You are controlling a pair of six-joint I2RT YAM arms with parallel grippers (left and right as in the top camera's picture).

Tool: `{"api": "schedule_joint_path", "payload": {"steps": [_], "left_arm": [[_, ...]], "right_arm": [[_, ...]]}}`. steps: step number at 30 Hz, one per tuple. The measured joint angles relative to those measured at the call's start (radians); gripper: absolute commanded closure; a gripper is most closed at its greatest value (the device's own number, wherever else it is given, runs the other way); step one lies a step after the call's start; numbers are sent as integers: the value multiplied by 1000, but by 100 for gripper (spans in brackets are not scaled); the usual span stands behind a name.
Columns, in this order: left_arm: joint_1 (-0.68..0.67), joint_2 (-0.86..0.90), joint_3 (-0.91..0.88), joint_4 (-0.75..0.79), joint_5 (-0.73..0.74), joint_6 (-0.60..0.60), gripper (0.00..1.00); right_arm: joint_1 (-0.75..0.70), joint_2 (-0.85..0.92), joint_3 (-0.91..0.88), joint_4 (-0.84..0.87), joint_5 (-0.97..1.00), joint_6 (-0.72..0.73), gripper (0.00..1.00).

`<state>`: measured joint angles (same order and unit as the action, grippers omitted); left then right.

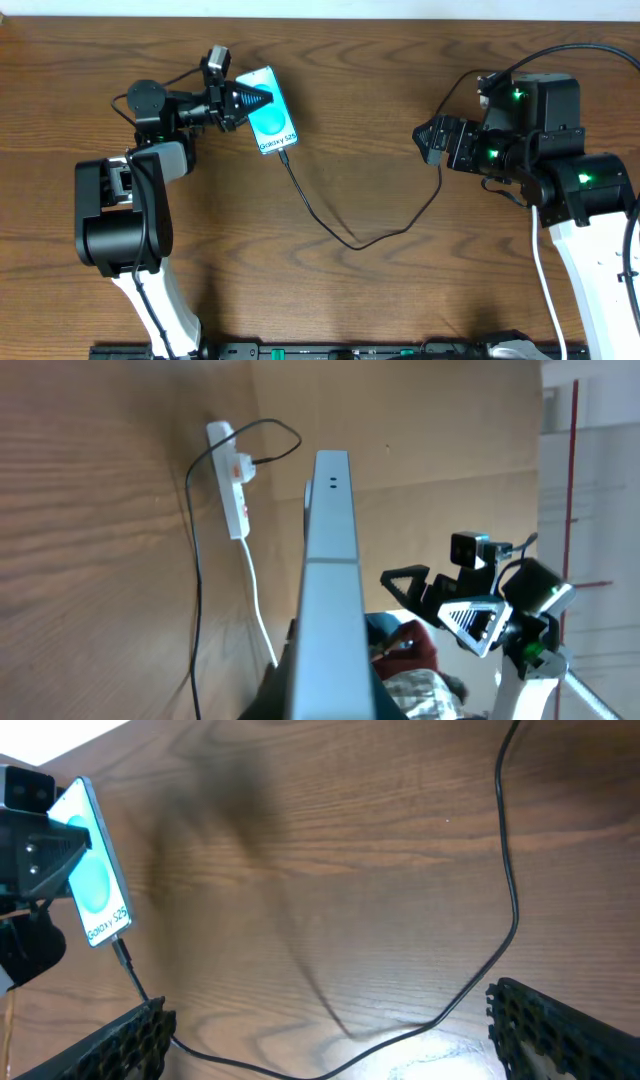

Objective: Plug charger to phone and switch on socket

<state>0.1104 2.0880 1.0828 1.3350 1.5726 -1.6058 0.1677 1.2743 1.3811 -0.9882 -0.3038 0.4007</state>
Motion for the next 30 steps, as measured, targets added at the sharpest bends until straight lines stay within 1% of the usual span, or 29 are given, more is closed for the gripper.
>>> {"api": "schedule_joint_path", "payload": {"steps": [3, 7, 12, 16, 18, 20, 23, 30], "left_arm": [[0, 0, -2, -102, -5, 45, 93], [0, 0, -2, -131, -13, 64, 93], [0, 0, 3, -137, -61, -7, 93], [0, 0, 35, -237, -107, -37, 93], [1, 0, 43, -344, -148, -23, 93], [1, 0, 46, -454, -198, 9, 93], [1, 0, 48, -609, -281, 91, 93], [1, 0, 51, -894, -412, 346, 93]], "right_arm": [[7, 0, 0, -1, 8, 0, 1], [23, 0, 0, 0, 9, 0, 1], [26, 0, 0, 2, 10, 0, 1], [26, 0, 0, 6, 10, 0, 1], [26, 0, 0, 6, 10, 0, 1], [26, 0, 0, 6, 10, 0, 1], [26, 0, 0, 6, 10, 0, 1], [26, 0, 0, 13, 10, 0, 1]]}}
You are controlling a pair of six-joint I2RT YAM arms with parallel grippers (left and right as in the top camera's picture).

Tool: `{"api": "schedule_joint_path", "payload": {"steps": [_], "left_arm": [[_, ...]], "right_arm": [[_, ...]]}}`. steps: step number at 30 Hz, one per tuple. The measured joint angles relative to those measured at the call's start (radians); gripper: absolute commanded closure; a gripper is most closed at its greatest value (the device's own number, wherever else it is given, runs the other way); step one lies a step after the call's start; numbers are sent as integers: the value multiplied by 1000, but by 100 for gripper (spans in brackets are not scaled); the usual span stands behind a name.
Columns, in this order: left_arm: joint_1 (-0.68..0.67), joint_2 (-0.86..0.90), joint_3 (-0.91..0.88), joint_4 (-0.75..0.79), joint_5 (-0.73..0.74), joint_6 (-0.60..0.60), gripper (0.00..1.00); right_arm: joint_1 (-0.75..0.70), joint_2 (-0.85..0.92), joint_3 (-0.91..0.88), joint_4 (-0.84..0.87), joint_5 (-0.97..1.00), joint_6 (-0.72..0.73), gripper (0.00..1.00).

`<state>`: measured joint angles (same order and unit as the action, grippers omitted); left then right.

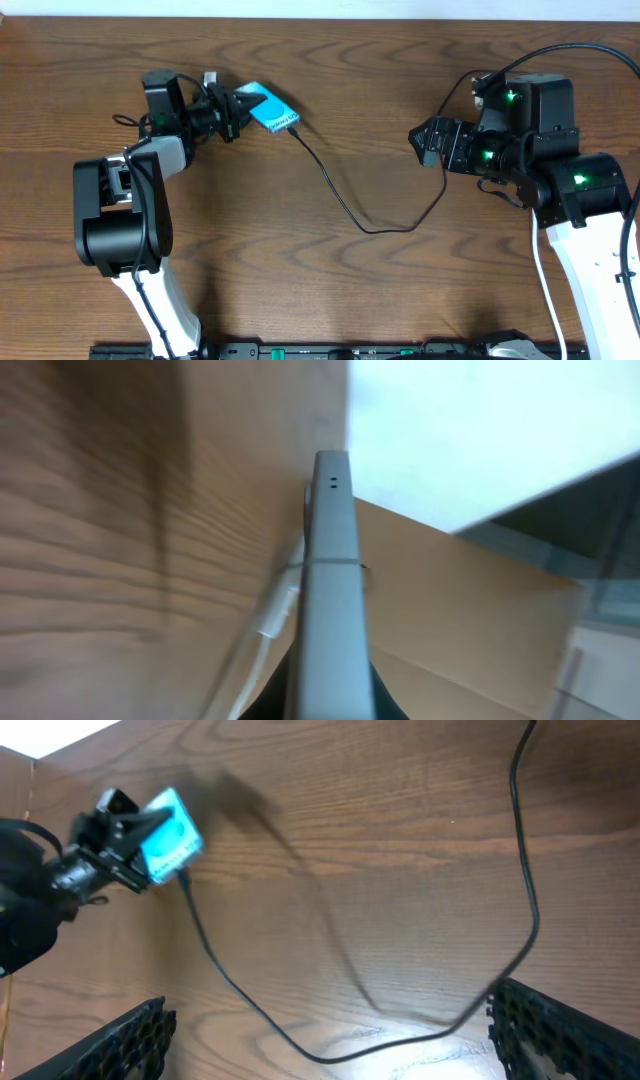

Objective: Plug charger to phone and switch on socket

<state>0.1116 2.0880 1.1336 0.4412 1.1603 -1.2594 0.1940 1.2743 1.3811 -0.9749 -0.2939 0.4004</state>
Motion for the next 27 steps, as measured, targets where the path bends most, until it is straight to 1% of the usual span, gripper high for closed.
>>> {"api": "schedule_joint_path", "payload": {"steps": [3, 5, 10, 14, 16, 21, 24, 27], "left_arm": [[0, 0, 0, -121, -50, 122, 93], [0, 0, 0, -173, -71, 207, 93], [-3, 0, 0, -203, -66, 399, 93], [-3, 0, 0, -217, -29, 514, 93], [-4, 0, 0, -256, -22, 561, 93], [-14, 0, 2, -426, -64, 687, 93], [-29, 0, 18, -592, -132, 780, 93], [-51, 0, 56, -725, -199, 870, 93]], "right_arm": [[0, 0, 0, 3, 0, 0, 1], [0, 0, 0, 3, 0, 0, 1], [0, 0, 0, 5, 1, 0, 1], [0, 0, 0, 5, 3, 0, 1], [0, 0, 0, 5, 3, 0, 1], [0, 0, 0, 6, 8, 0, 1], [0, 0, 0, 7, 16, 0, 1], [0, 0, 0, 10, 19, 0, 1]]}}
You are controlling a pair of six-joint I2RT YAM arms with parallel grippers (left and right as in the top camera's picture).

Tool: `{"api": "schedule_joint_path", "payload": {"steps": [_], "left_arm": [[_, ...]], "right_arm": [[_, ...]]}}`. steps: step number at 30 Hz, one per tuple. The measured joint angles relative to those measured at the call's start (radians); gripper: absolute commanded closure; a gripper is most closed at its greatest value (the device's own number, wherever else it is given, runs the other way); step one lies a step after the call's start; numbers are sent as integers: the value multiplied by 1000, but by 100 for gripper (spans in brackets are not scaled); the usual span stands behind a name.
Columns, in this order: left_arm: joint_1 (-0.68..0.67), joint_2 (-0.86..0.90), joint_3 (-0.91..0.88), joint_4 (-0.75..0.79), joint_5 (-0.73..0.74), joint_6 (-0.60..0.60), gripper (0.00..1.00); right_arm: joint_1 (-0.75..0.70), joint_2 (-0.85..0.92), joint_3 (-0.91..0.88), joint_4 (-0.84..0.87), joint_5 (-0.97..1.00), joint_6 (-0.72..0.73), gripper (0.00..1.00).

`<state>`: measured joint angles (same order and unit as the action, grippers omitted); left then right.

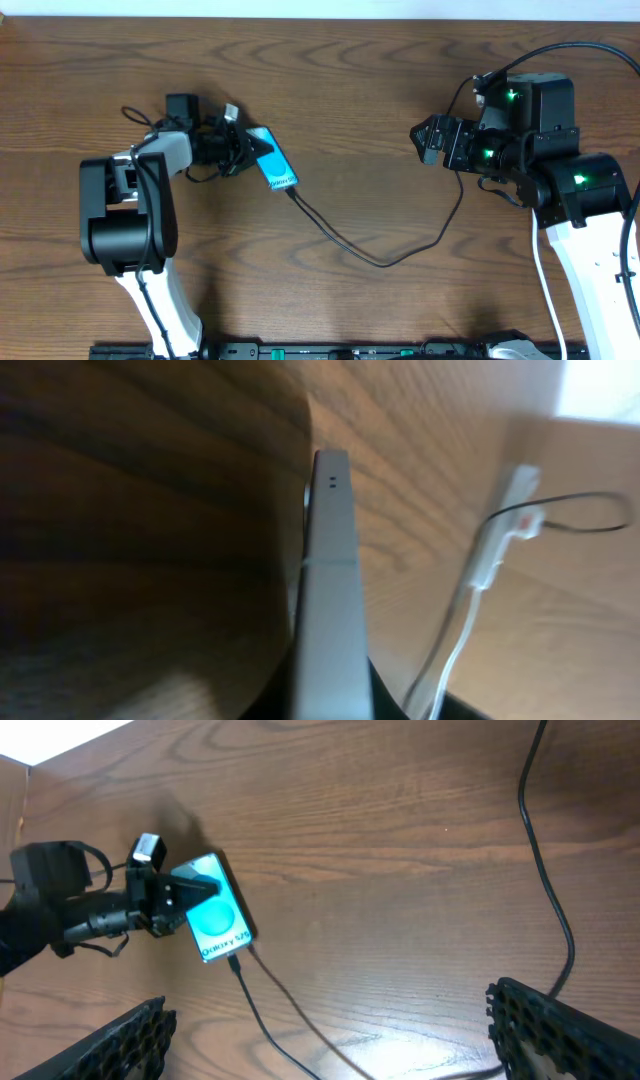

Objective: Plug charger to phone and switch on socket

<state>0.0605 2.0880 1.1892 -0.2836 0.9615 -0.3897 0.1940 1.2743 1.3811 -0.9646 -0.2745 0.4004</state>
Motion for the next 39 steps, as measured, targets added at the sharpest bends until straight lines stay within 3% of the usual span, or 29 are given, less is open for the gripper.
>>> {"api": "schedule_joint_path", "payload": {"steps": [8, 17, 39], "left_arm": [[-16, 0, 134, -135, -63, 113, 93], [-16, 0, 232, -426, -77, 278, 93], [-16, 0, 237, -452, -78, 339, 93]], "right_arm": [[0, 0, 0, 3, 3, 0, 1], [0, 22, 0, 7, 10, 0, 1], [0, 52, 0, 6, 10, 0, 1]]}}
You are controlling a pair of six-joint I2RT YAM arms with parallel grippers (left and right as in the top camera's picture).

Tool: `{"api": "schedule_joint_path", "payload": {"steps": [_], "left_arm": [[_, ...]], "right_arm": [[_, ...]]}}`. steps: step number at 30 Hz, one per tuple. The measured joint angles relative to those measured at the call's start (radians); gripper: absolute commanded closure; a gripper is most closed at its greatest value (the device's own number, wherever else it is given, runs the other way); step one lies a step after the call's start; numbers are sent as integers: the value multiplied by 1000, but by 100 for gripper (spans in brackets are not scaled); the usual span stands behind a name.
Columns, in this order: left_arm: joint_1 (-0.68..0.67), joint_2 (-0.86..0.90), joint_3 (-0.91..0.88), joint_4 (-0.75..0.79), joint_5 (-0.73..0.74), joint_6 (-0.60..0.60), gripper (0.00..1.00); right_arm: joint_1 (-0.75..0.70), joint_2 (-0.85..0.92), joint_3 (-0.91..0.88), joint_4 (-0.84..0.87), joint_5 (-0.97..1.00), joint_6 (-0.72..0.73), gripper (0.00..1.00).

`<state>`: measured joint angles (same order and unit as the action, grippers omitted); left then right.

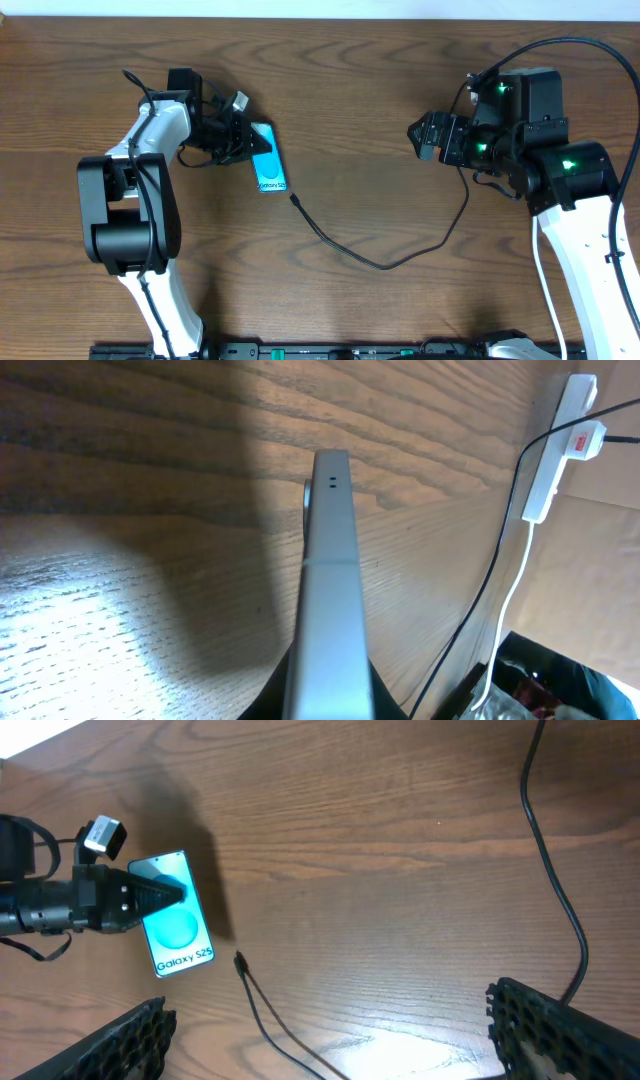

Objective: Plug charger to phone and switch on socket

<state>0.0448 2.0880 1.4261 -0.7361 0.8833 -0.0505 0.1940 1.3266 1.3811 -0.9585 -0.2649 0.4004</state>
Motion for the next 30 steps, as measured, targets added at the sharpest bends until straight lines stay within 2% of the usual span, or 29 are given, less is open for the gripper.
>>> {"api": "schedule_joint_path", "payload": {"steps": [8, 13, 21, 27, 30], "left_arm": [[0, 0, 0, -1, 6, 0, 93], [0, 0, 0, 3, 58, 1, 93], [3, 0, 0, 83, 314, 3, 93], [37, 0, 0, 140, 523, 1, 93], [71, 0, 0, 161, 583, -13, 93]], "right_arm": [[0, 0, 0, -20, -16, 0, 1], [15, 0, 0, -35, -20, 0, 1], [84, 24, 0, -42, -32, 0, 1], [123, 109, 0, -51, -47, 1, 1], [149, 163, 0, -51, -62, 1, 1]]}}
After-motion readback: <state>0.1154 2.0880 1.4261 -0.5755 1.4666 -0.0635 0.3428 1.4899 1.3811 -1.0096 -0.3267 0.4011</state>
